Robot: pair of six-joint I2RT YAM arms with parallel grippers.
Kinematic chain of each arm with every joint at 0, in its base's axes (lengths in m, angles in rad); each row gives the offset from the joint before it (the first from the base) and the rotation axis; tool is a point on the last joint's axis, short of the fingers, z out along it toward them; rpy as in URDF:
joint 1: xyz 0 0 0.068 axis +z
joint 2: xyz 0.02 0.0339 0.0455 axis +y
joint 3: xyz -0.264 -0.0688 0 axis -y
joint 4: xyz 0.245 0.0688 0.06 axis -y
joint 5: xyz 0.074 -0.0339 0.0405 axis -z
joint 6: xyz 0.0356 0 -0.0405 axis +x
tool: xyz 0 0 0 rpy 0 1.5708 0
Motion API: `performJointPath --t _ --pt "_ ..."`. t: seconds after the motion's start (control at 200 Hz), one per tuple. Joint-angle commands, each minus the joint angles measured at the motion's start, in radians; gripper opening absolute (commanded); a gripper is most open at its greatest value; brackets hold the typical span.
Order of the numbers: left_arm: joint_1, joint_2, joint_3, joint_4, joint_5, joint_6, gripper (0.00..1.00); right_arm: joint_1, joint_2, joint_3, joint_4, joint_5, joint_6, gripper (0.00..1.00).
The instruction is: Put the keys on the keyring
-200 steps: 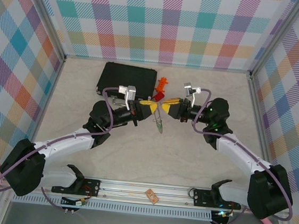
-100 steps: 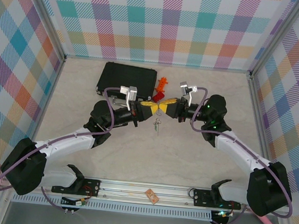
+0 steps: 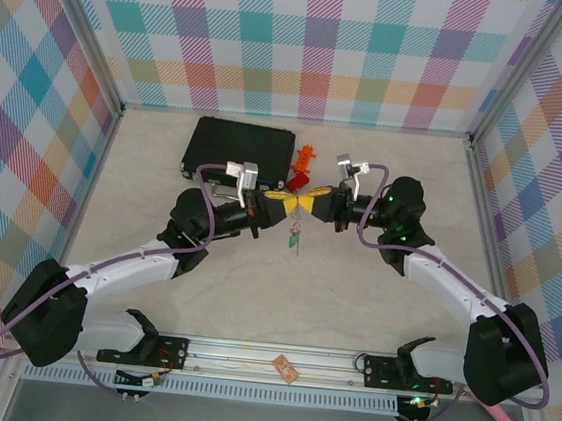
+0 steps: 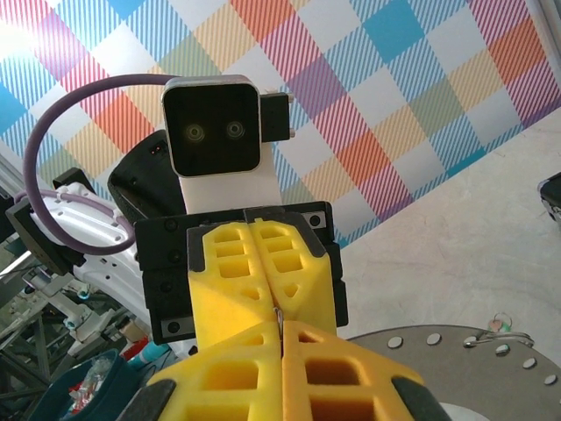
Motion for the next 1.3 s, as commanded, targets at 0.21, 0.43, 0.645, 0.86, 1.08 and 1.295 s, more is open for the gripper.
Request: performJointPath --t 0.21,0.43,0.645,0.86,1.08,1.295 --pt "0.017 -0.151 0.046 -0.259 -0.049 0.16 0.35 0.008 -0.047 0.05 -0.198 0.007 -0.133 0.0" --pt "0.021 -0.261 0.055 -0.492 -0.111 0.288 0.34 0.008 -0.07 0.051 -0.287 0.045 -0.188 0.0" --pt "0.021 -0.242 0.072 -0.537 -0.101 0.302 0.29 0.009 -0.067 0.046 -0.28 0.044 -0.185 0.0" --pt "0.021 -0.214 0.094 -0.572 -0.11 0.314 0.29 0.008 -0.07 0.048 -0.301 0.056 -0.2 0.0" --pt "0.021 -0.2 0.13 -0.7 -0.208 0.355 0.37 0.009 -0.09 0.04 -0.382 0.098 -0.27 0.0" --pt "0.021 -0.204 0.126 -0.757 -0.233 0.372 0.38 0.007 -0.1 0.03 -0.44 0.121 -0.327 0.0"
